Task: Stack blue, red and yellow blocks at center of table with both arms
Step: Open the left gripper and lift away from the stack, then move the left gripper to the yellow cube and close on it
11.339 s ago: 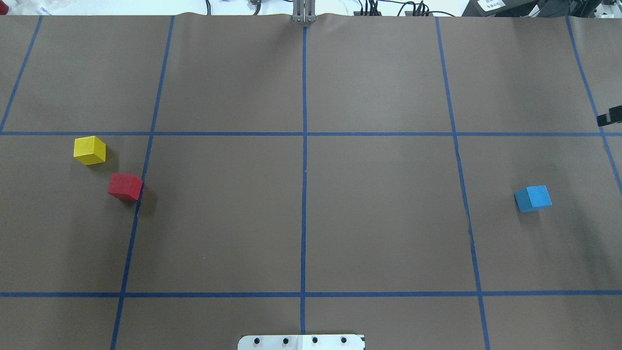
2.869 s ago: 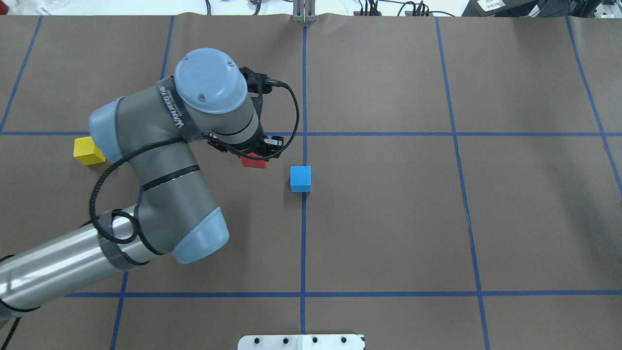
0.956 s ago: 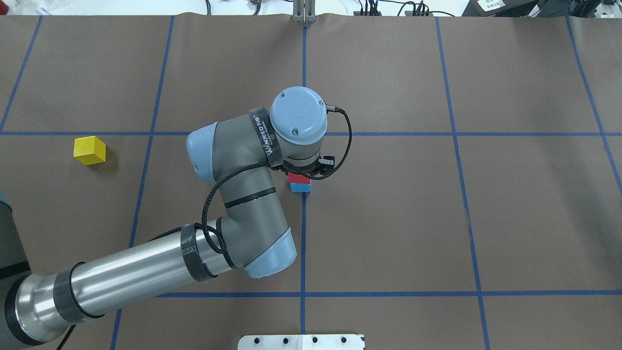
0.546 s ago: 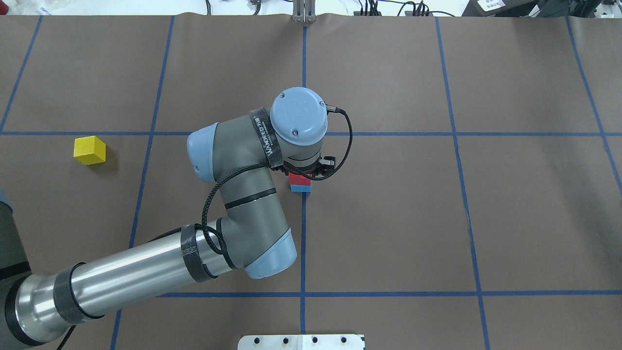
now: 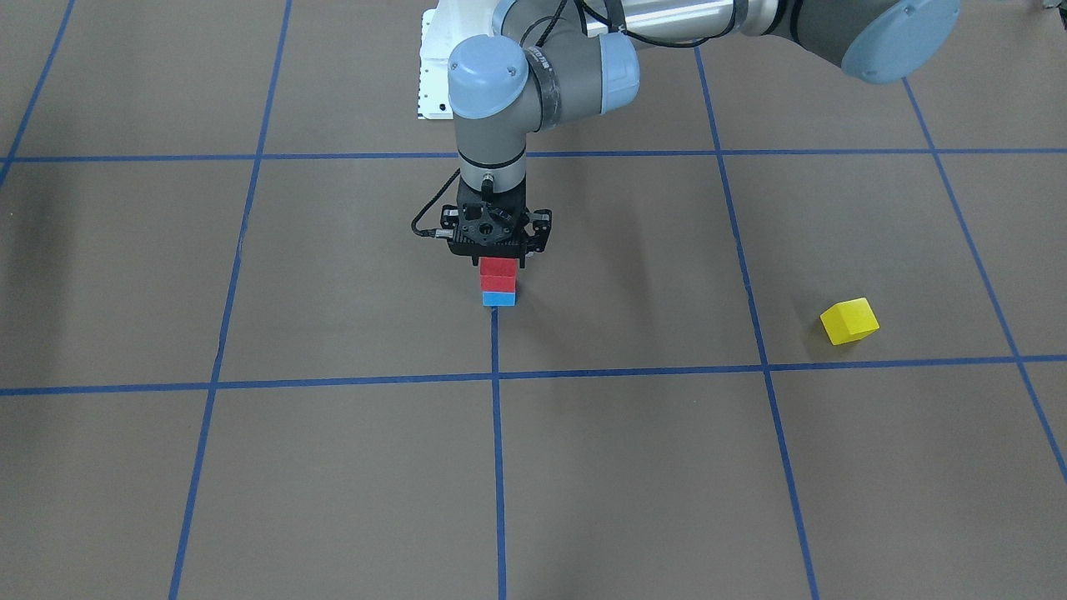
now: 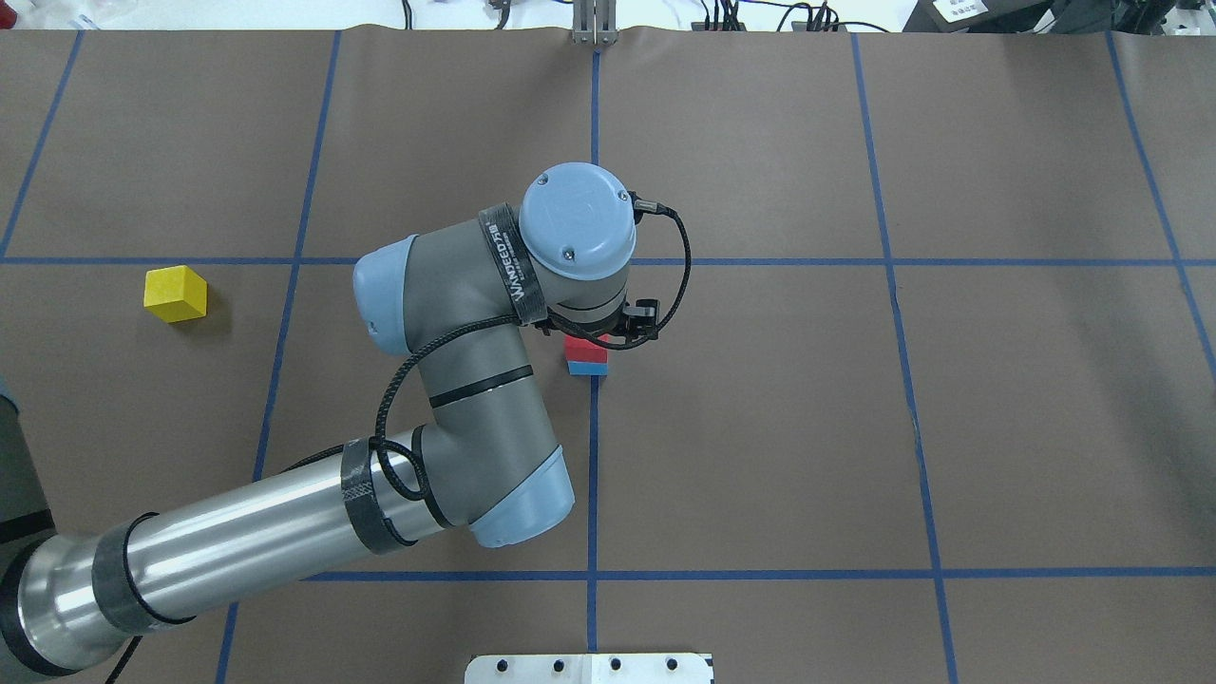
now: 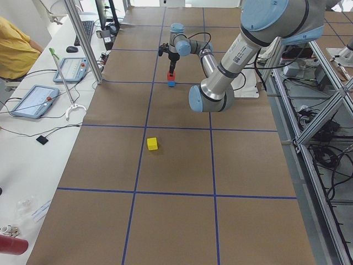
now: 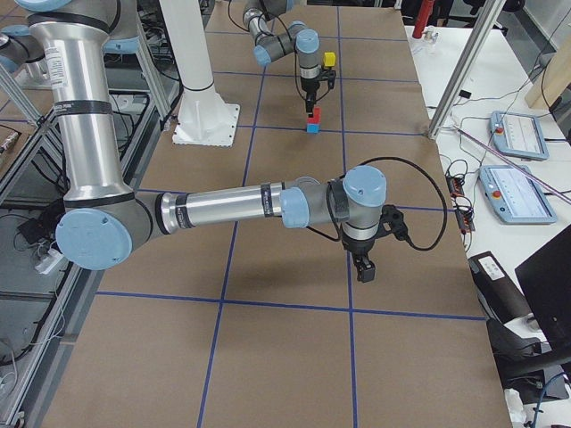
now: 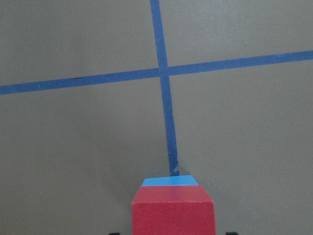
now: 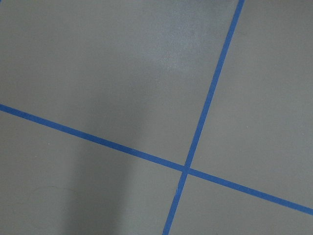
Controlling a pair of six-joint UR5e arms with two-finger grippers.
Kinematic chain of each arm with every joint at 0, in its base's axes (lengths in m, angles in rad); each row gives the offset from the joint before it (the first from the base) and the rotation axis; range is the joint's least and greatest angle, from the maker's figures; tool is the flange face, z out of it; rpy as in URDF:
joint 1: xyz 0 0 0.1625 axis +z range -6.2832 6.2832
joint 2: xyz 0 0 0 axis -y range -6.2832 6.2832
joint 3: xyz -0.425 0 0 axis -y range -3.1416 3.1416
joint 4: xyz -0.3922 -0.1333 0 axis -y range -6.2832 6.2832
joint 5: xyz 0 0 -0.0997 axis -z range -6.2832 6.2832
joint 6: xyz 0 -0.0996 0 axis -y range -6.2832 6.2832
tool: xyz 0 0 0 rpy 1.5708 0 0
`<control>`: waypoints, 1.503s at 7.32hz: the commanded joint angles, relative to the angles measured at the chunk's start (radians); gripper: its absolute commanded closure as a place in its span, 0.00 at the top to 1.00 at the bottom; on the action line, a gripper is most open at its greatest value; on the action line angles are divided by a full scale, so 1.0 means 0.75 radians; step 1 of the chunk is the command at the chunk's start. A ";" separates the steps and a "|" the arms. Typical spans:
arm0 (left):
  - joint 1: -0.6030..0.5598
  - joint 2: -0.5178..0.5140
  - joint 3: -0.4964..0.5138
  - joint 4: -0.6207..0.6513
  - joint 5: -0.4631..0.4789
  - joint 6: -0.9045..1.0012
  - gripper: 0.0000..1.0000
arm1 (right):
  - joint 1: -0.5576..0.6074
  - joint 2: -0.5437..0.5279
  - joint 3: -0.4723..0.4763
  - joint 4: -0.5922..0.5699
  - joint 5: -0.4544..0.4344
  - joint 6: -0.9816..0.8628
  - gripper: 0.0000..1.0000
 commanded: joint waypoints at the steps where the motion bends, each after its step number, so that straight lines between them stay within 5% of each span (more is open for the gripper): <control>1: -0.080 0.142 -0.262 0.122 -0.010 0.198 1.00 | 0.000 0.002 -0.003 0.000 0.000 0.000 1.00; 3: -0.310 0.461 -0.498 0.121 -0.212 0.596 1.00 | 0.000 0.002 -0.003 0.000 -0.003 0.000 1.00; 6: -0.691 0.824 -0.495 -0.016 -0.482 1.225 1.00 | 0.000 0.004 -0.003 0.000 -0.003 0.002 1.00; 7: -0.726 0.930 -0.494 -0.063 -0.525 1.257 1.00 | 0.000 0.004 -0.003 0.000 -0.003 0.002 1.00; 9: -0.723 1.031 -0.297 -0.448 -0.524 1.099 1.00 | 0.000 0.004 -0.003 0.000 0.000 0.002 1.00; 11: -0.706 1.027 -0.180 -0.741 -0.477 0.557 1.00 | 0.000 0.008 -0.001 0.002 -0.003 0.002 1.00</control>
